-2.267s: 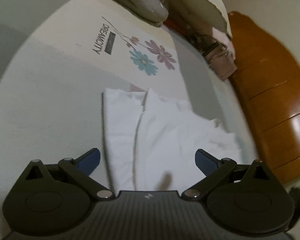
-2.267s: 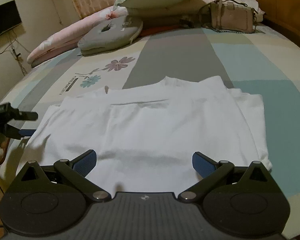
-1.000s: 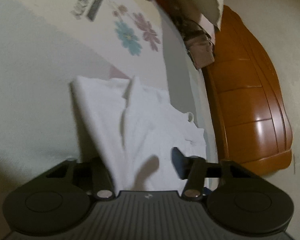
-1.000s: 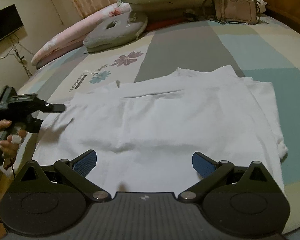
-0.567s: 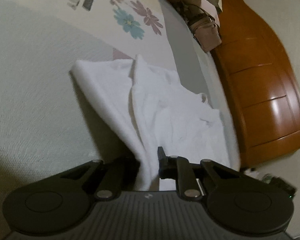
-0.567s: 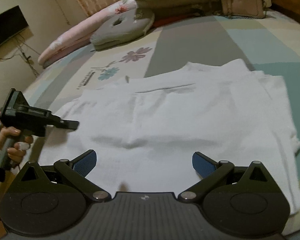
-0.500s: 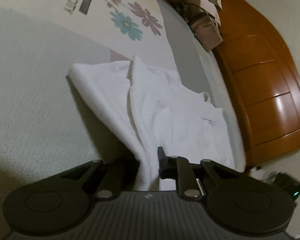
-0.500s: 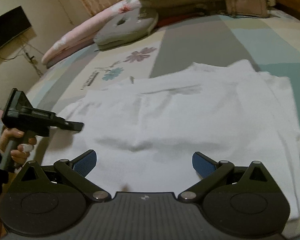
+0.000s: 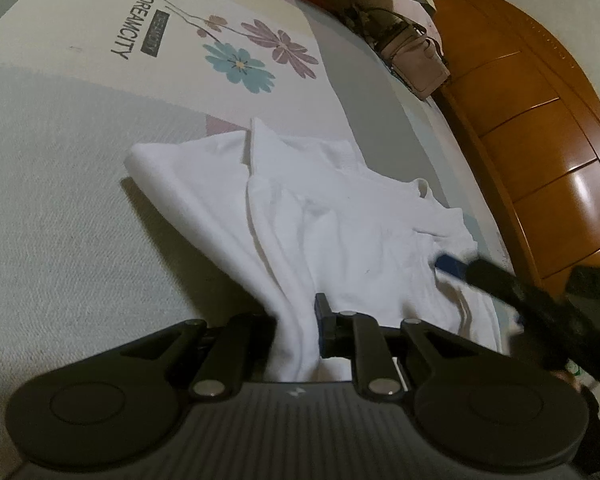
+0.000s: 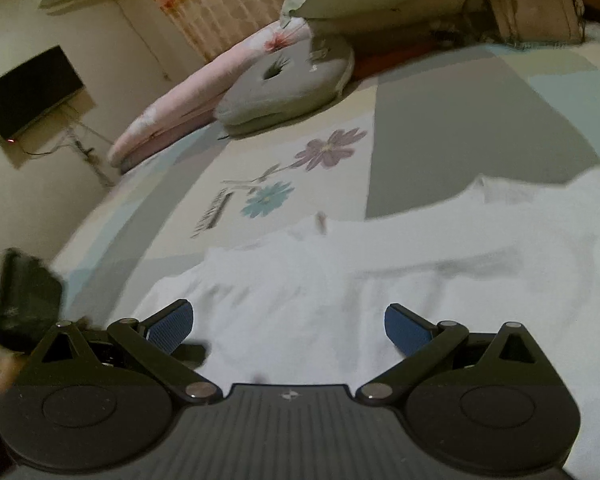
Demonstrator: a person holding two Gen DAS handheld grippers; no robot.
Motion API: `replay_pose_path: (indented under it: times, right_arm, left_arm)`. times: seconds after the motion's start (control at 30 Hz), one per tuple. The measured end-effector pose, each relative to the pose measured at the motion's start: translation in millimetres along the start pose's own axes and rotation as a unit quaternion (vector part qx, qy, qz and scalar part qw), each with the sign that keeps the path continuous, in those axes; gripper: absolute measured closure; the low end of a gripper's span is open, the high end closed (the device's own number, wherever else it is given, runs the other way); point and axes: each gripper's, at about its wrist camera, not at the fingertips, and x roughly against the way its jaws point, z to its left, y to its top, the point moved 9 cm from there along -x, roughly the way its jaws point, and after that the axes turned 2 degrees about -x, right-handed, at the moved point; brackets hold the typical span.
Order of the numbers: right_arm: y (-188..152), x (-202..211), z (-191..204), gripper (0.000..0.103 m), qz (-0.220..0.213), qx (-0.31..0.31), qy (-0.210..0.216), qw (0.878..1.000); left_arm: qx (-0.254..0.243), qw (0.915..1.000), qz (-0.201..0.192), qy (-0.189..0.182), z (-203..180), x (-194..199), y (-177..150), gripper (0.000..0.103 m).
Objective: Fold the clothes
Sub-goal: 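Hold the gripped shirt side edge in the closed left gripper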
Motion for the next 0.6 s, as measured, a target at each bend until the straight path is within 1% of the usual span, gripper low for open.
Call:
replay_pose_path:
  times: [0.07,0.1,0.17,0.2,0.3,0.4,0.5,0.57,0.6]
  right_arm:
    - [9,-17,-8,0.0,-0.007,0.0,-0.019,1.0]
    - [14,-27,-13,0.0,-0.002,-0.01,-0.02,1.0]
    - [25,-34,-14,0.0,-0.019,-0.01,-0.012,1.0]
    - [29,-39,-16,0.0,-0.016,-0.005,-0.018,1.0]
    - [31,-40,-19,0.0,-0.005,-0.02,-0.026,0.999]
    - [26,-20,-10,0.0,-0.011,-0.017,-0.028,0.999]
    - [14,-1,3,0.0,-0.022,-0.009,-0.013,1.0]
    - [2,-1,6,0.0,-0.004,-0.011,-0.006,1.0]
    - [-6,-3,4,0.0,0.01,-0.017,-0.012,1.0]
  left_arm:
    - [-0.001,1.0,-0.001,-0.001,0,0,0,0.087]
    - [-0.001,1.0,-0.002,-0.001,-1,0,-1,0.087]
    - [-0.001,1.0,-0.003,0.0,-1,0,-1,0.087]
    - [-0.001,1.0,-0.003,0.001,-1,1,-1,0.087]
    - [-0.001,1.0,-0.004,0.004,-2,1,-2,0.087]
    - [-0.003,1.0,-0.005,0.008,-3,1,-2,0.087]
    - [-0.004,0.9999,-0.006,0.009,-3,1,-2,0.087]
    - [-0.004,0.9999,-0.008,0.012,-4,2,-3,0.087]
    - [-0.003,0.9999,-0.008,0.014,-4,2,-3,0.087]
